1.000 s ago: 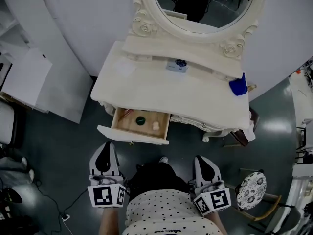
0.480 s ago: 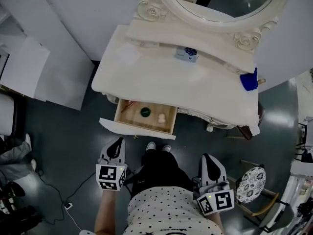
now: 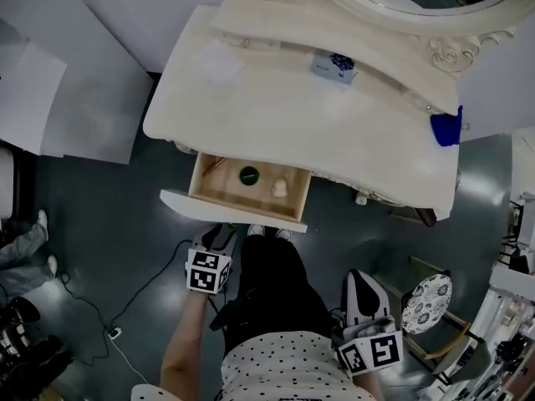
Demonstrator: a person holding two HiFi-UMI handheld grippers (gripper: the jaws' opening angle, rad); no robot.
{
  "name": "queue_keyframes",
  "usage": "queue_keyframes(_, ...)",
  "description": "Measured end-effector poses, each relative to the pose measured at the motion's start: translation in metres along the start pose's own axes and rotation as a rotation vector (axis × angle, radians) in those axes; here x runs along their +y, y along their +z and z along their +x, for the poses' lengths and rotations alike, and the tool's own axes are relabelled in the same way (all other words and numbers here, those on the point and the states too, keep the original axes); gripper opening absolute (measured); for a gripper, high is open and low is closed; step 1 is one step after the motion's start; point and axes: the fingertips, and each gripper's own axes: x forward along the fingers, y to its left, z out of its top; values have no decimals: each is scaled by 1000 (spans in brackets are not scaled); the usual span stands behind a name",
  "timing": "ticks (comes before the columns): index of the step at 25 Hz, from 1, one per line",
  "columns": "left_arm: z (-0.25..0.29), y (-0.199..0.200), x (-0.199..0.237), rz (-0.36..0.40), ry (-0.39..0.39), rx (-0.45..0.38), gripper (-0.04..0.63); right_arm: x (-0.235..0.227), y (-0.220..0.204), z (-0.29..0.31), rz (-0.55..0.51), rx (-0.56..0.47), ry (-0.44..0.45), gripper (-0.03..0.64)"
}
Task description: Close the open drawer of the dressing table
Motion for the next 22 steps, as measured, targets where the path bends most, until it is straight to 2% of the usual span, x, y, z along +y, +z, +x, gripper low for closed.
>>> queue_keyframes(7, 45, -21, 9, -3, 26, 79, 183, 0, -12, 8, 3, 41, -7, 8)
queue_keyframes(11, 48, -22, 7, 24, 30, 85, 147, -2, -12, 8, 10, 40, -22, 8)
queue_keyframes(22, 51, -15, 9, 40, 33, 79, 143, -3, -12, 2, 23, 27, -51, 8)
